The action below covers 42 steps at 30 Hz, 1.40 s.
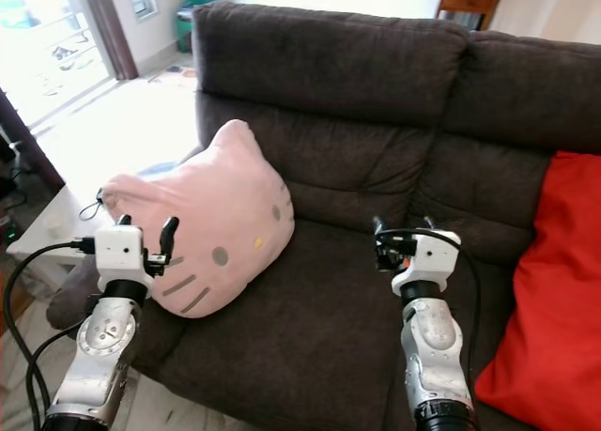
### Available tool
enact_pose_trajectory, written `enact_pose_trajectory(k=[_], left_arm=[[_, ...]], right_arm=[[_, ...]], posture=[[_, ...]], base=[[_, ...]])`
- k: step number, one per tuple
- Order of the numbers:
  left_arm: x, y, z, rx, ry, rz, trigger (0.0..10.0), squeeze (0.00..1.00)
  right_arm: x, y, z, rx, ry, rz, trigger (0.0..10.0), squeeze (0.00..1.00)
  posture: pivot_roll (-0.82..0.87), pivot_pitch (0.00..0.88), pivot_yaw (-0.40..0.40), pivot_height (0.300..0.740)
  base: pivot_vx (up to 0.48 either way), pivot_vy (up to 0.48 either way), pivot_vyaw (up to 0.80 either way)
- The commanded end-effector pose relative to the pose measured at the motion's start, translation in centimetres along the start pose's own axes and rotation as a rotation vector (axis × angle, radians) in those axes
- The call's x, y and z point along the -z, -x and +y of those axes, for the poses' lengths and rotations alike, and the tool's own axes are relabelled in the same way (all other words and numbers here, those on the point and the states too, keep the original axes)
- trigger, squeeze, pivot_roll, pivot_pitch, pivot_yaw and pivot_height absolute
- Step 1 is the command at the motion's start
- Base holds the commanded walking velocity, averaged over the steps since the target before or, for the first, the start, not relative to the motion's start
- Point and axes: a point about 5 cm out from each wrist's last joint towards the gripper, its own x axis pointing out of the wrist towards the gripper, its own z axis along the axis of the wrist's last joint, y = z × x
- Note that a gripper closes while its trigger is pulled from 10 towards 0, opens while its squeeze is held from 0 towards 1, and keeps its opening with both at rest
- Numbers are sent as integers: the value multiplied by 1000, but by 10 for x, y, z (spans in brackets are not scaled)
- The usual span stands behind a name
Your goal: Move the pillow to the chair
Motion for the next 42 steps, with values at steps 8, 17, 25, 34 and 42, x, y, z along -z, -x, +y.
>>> enact_pose_trajectory(k=[8,17,25,34,42], left_arm=[[7,7,15,-72,0,13,10000,0],[8,8,14,-52,-10,7,10000,0],[6,7,15,-49,-12,6,10000,0],[6,9,16,-47,-18,5,10000,0],[4,9,16,-42,-19,-3,10000,0]], right_arm=[[-8,-10,23,-79,-36,-29,10000,0],[-7,-12,35,-118,-57,-24,10000,0],[-3,-10,34,-107,-46,2,10000,0],[-10,-10,36,-117,-45,-43,10000,0],[-8,-9,37,-125,-53,-39,10000,0]], posture=[[33,15,-10,740],[44,29,-2,740],[51,36,3,740],[56,46,2,740],[58,45,5,740]], base=[[0,0,0],[0,0,0],[0,0,0],[0,0,0],[0,0,0]])
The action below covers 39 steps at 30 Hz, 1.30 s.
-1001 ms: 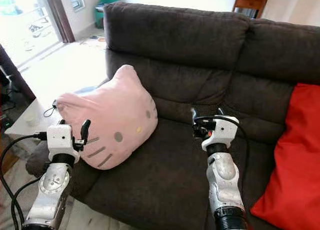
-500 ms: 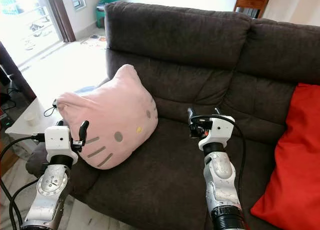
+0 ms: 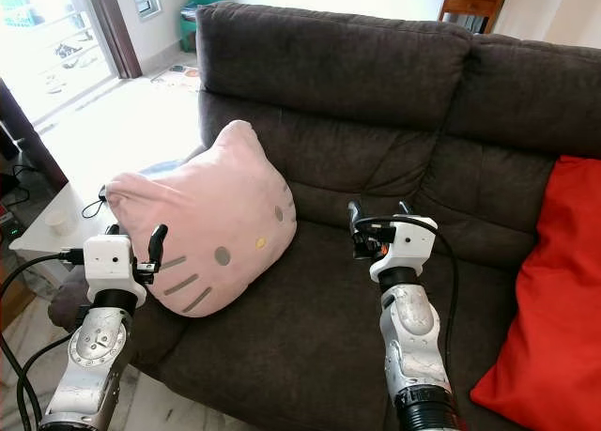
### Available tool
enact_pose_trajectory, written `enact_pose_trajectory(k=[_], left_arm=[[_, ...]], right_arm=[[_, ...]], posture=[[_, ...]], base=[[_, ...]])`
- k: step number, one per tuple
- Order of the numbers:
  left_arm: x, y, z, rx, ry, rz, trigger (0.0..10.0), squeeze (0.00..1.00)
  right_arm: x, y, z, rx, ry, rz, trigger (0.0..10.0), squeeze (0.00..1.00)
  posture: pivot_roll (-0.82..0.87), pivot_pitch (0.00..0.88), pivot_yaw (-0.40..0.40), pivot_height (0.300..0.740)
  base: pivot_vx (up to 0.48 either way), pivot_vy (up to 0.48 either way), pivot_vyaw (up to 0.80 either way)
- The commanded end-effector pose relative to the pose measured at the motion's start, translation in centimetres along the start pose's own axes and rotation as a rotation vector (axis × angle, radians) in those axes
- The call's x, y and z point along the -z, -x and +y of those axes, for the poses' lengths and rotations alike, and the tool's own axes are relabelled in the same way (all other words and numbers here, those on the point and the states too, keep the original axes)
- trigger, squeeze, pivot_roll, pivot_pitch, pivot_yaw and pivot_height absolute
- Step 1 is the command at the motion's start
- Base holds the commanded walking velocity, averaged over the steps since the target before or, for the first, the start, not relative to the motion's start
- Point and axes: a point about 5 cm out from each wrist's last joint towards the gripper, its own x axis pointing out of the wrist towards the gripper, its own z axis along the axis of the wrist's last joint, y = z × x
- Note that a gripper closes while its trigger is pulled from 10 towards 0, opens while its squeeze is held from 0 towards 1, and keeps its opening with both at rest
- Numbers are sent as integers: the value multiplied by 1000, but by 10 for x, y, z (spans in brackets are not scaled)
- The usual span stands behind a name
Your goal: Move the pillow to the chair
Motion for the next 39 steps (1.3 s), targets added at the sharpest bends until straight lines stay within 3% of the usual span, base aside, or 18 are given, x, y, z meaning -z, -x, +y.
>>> enact_pose_trajectory(k=[1,39], left_arm=[[-4,1,2,3,-8,-11,10000,0],[-5,3,2,9,-10,-9,10000,0]], right_arm=[[-4,0,2,-8,-3,-22,10000,0],[-2,2,7,-25,-1,-14,10000,0]], posture=[[58,45,5,740],[69,67,5,740]], base=[[0,0,0],[0,0,0]])
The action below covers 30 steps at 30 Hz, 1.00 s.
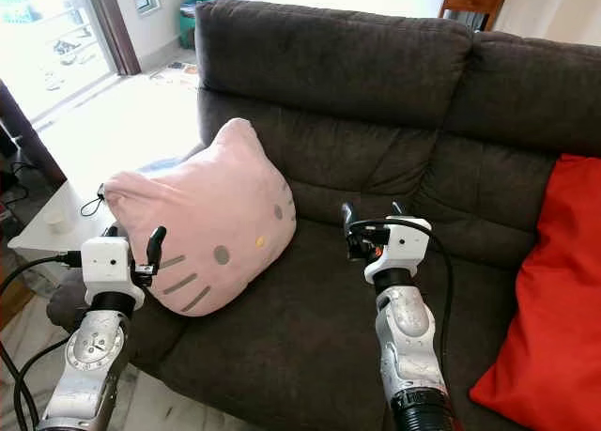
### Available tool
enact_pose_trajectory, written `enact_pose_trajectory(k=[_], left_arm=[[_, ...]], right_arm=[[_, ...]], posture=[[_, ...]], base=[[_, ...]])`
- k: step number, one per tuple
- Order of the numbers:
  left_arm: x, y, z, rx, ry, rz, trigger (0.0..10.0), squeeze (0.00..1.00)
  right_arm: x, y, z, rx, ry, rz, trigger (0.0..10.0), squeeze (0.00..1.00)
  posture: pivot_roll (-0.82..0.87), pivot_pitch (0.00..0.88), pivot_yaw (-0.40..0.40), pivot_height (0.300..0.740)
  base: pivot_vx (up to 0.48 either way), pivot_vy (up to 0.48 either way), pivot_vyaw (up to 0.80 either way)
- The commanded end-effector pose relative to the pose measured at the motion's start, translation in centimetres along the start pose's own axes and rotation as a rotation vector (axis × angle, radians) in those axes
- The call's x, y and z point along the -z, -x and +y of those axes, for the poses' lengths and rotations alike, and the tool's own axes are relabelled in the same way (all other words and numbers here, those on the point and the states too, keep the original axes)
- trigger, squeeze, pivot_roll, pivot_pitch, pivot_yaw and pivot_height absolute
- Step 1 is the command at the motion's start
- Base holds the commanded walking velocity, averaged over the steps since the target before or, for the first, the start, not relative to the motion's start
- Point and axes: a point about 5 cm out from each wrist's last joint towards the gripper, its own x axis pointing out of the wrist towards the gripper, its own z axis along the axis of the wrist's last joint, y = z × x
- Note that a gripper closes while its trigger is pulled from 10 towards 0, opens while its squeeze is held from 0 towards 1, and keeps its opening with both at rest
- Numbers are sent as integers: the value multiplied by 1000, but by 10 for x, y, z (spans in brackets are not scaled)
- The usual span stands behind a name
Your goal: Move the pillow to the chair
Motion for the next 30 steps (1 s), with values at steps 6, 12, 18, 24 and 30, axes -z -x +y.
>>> enact_pose_trajectory(k=[6,12,18,24,30], left_arm=[[-5,-1,1,8,-3,-16,10000,0],[-5,-1,1,9,-3,-15,10000,0],[-5,-1,0,11,-2,-15,10000,0],[-5,-1,0,13,1,-15,10000,0],[-5,-1,-1,14,3,-14,10000,0]], right_arm=[[-2,1,1,-7,3,-10,10000,0],[-1,1,2,-9,1,-8,10000,0],[-1,1,3,-9,0,-6,10000,0],[-1,1,2,-8,0,-7,10000,0],[-1,1,3,-11,-2,-7,10000,0]], posture=[[69,67,5,740],[69,67,5,740],[69,67,5,740],[70,67,5,740],[70,66,4,740]], base=[[0,0,0],[0,0,0],[0,0,0],[0,0,0],[0,0,0]])
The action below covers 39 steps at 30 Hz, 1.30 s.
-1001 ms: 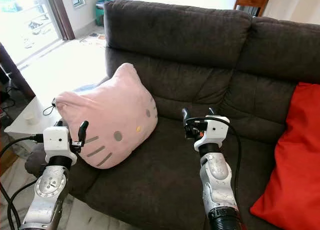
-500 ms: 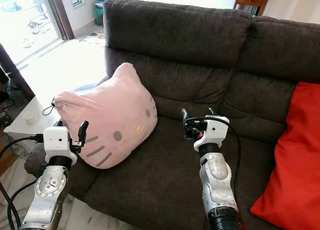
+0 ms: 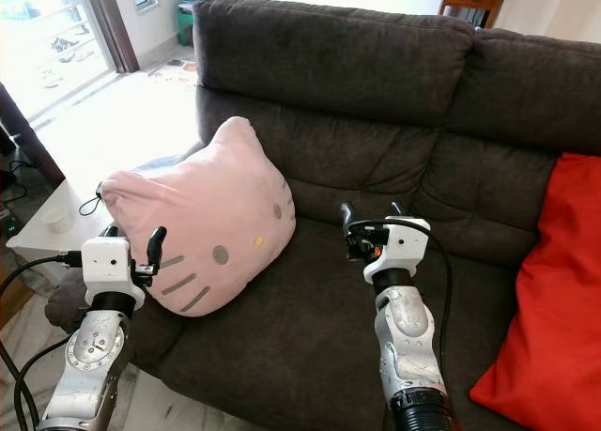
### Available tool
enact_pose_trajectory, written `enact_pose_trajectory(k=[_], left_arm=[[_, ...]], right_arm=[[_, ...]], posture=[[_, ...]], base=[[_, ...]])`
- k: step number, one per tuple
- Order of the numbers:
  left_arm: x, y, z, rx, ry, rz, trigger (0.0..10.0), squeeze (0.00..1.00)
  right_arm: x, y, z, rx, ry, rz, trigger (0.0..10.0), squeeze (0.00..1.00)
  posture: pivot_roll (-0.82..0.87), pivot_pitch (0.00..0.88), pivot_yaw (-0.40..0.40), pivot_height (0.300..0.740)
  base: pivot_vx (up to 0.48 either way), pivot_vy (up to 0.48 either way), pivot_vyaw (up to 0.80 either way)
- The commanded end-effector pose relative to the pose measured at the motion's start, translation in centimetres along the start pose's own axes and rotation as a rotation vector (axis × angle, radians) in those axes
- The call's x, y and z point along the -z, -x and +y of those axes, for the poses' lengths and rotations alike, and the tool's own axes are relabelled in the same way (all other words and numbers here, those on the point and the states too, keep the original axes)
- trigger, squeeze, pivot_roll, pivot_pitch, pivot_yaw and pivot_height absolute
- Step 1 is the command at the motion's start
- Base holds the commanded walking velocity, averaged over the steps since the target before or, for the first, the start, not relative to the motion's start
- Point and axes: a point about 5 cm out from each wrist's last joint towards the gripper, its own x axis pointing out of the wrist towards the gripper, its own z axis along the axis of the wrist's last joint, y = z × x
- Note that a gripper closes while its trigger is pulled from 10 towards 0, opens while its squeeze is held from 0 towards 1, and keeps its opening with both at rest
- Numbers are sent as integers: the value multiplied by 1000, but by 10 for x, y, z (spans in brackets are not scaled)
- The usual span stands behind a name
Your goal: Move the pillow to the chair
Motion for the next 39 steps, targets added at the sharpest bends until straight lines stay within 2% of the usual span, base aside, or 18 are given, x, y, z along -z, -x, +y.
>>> enact_pose_trajectory(k=[1,20,39], left_arm=[[-5,-1,-1,13,6,-14,10000,0],[-6,0,-3,22,16,-20,10000,0],[-6,0,-3,18,23,-24,10000,0]], right_arm=[[-2,1,2,-9,0,-7,10000,0],[-1,-1,3,-13,-12,-1,10000,0],[0,-2,4,-15,-12,5,10000,0]], posture=[[71,63,3,740],[71,71,0,740],[73,78,-4,740]], base=[[0,0,0],[-25,0,0],[-284,0,0]])
